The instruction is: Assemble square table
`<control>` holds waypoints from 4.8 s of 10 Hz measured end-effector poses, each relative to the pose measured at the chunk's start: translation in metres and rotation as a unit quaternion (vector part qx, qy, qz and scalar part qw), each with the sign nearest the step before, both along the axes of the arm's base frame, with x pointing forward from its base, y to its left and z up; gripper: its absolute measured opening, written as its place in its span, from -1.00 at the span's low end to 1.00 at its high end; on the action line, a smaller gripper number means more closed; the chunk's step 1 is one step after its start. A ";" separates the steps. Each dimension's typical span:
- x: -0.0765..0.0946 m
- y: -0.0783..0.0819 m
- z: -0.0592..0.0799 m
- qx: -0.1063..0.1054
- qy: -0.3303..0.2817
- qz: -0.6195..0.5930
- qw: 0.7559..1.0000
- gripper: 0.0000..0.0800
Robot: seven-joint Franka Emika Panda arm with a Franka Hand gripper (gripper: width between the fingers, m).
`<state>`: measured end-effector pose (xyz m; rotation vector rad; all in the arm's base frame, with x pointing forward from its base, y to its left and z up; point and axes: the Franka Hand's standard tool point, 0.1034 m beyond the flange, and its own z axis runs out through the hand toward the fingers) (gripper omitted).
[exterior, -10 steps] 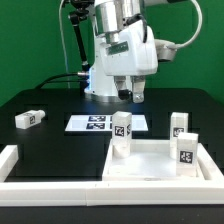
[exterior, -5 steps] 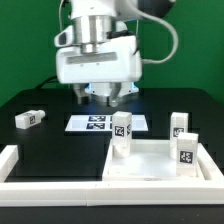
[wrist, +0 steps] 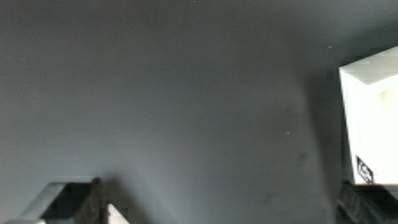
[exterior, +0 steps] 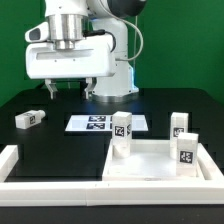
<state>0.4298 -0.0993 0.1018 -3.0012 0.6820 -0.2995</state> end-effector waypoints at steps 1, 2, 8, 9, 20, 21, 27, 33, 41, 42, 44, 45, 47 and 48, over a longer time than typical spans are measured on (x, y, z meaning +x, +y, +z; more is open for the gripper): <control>0.000 0.000 0.000 0.001 0.001 0.000 1.000 0.62; -0.004 -0.001 -0.003 0.011 0.011 -0.002 1.000 0.62; -0.103 -0.107 -0.024 0.137 0.199 -0.017 0.970 0.62; -0.103 -0.104 -0.027 0.153 0.233 -0.023 0.960 0.62; -0.129 -0.147 -0.061 0.245 0.445 -0.032 0.861 0.62; -0.134 -0.148 -0.069 0.244 0.451 -0.034 0.858 0.62; -0.136 -0.132 -0.092 0.251 0.469 -0.054 0.845 0.62; -0.136 -0.131 -0.092 0.251 0.469 -0.054 0.845 -0.28; -0.102 -0.122 -0.046 0.239 0.475 -0.011 0.847 -0.28; -0.090 -0.124 -0.028 0.215 0.477 0.020 0.852 -0.28; -0.068 -0.114 0.005 0.174 0.466 0.064 0.865 -0.27; -0.066 -0.121 -0.001 0.156 0.444 0.064 0.880 -0.27; -0.051 -0.108 0.001 0.137 0.376 0.051 0.915 -0.27; -0.026 -0.093 0.014 0.119 0.338 0.044 0.933 -0.27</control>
Offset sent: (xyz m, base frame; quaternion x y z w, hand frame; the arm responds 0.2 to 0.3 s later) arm -0.0616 -0.0610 -0.0332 0.0293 -0.1665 0.0621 0.9837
